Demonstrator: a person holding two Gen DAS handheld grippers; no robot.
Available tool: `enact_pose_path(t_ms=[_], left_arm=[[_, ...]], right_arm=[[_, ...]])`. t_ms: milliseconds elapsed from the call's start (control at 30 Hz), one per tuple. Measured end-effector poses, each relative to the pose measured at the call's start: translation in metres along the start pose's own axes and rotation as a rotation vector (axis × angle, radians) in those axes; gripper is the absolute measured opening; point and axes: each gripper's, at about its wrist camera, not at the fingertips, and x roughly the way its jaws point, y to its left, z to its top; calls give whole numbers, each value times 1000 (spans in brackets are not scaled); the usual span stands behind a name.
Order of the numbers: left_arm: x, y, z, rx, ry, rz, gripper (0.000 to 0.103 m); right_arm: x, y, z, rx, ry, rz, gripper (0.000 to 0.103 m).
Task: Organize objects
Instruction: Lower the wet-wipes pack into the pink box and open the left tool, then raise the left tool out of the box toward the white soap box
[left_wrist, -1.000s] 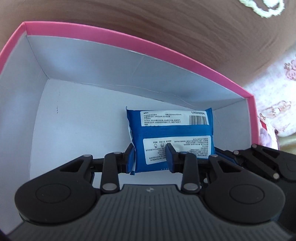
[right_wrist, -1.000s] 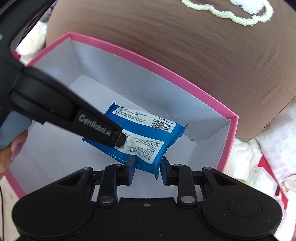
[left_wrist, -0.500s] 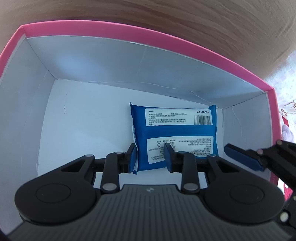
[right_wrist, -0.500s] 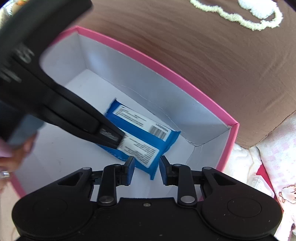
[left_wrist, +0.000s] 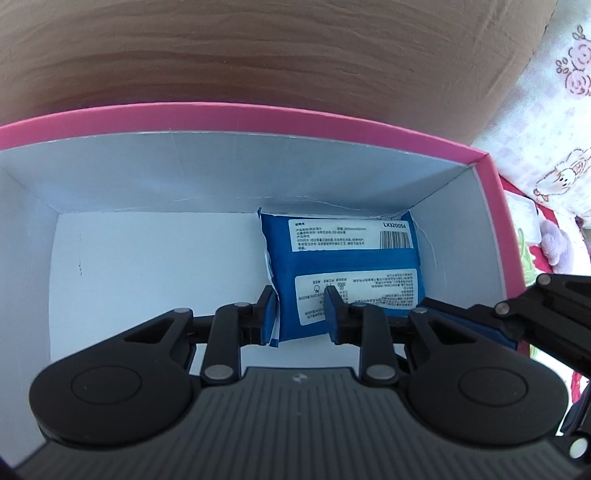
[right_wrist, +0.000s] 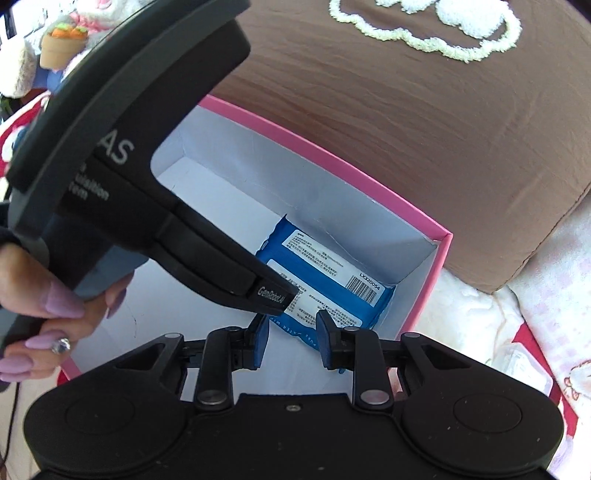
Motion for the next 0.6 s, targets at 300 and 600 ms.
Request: enact_pose_path(t_ms=[300,600], left_arm=[[-23,-5,-2,-14,41,31,57],[-69,5,4,2,-19,65,59]], right_arm=[[-27,1,-17,43,-30,58,32],[-56,3,-36,95,-65,97,32]])
